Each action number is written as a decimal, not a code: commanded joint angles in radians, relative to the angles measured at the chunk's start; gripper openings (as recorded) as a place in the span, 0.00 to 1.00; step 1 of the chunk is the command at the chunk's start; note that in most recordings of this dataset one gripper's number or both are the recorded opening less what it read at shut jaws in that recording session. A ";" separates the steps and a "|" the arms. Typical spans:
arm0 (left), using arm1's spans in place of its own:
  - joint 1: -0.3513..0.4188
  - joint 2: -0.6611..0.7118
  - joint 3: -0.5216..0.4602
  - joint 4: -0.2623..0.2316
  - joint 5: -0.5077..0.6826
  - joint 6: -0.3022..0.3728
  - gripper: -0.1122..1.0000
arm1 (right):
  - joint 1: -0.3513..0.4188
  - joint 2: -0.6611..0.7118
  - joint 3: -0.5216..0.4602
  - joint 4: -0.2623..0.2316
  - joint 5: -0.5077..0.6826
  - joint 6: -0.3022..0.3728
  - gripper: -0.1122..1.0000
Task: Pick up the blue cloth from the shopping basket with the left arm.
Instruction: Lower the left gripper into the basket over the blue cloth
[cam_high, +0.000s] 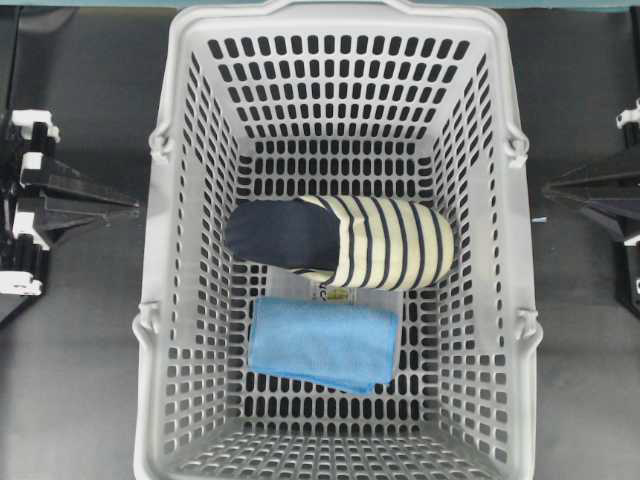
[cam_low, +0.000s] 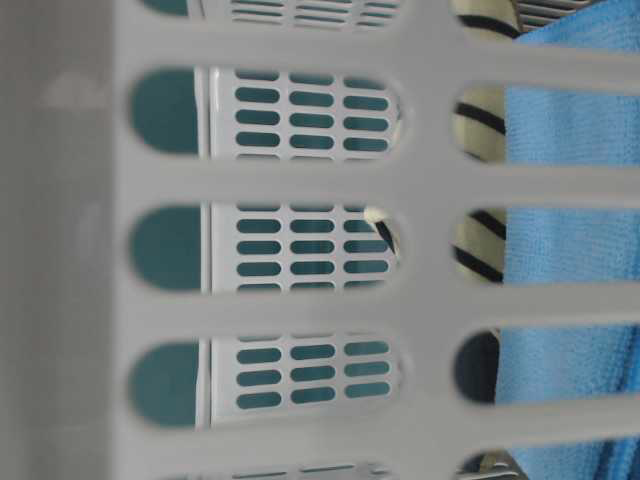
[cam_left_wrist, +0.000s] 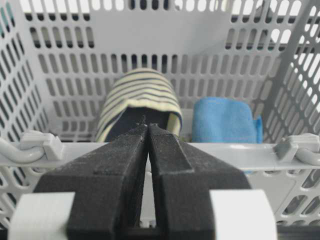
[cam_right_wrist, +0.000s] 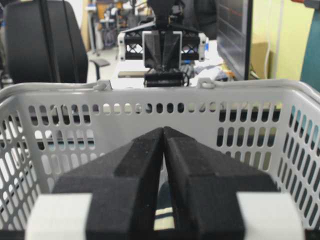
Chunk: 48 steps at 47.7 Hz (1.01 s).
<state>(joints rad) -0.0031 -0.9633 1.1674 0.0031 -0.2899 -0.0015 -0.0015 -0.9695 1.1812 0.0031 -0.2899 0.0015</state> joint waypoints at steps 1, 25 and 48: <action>-0.031 -0.006 -0.064 0.041 0.057 -0.017 0.15 | 0.006 0.008 -0.020 0.002 -0.008 0.005 0.11; -0.083 0.213 -0.525 0.041 0.765 -0.017 0.10 | 0.014 -0.006 -0.021 0.008 0.034 0.009 0.13; -0.101 0.574 -0.824 0.041 0.960 -0.084 0.11 | 0.011 -0.051 -0.031 0.017 0.127 0.032 0.83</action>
<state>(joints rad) -0.0982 -0.4495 0.4157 0.0414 0.6274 -0.0813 0.0107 -1.0201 1.1750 0.0153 -0.1657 0.0322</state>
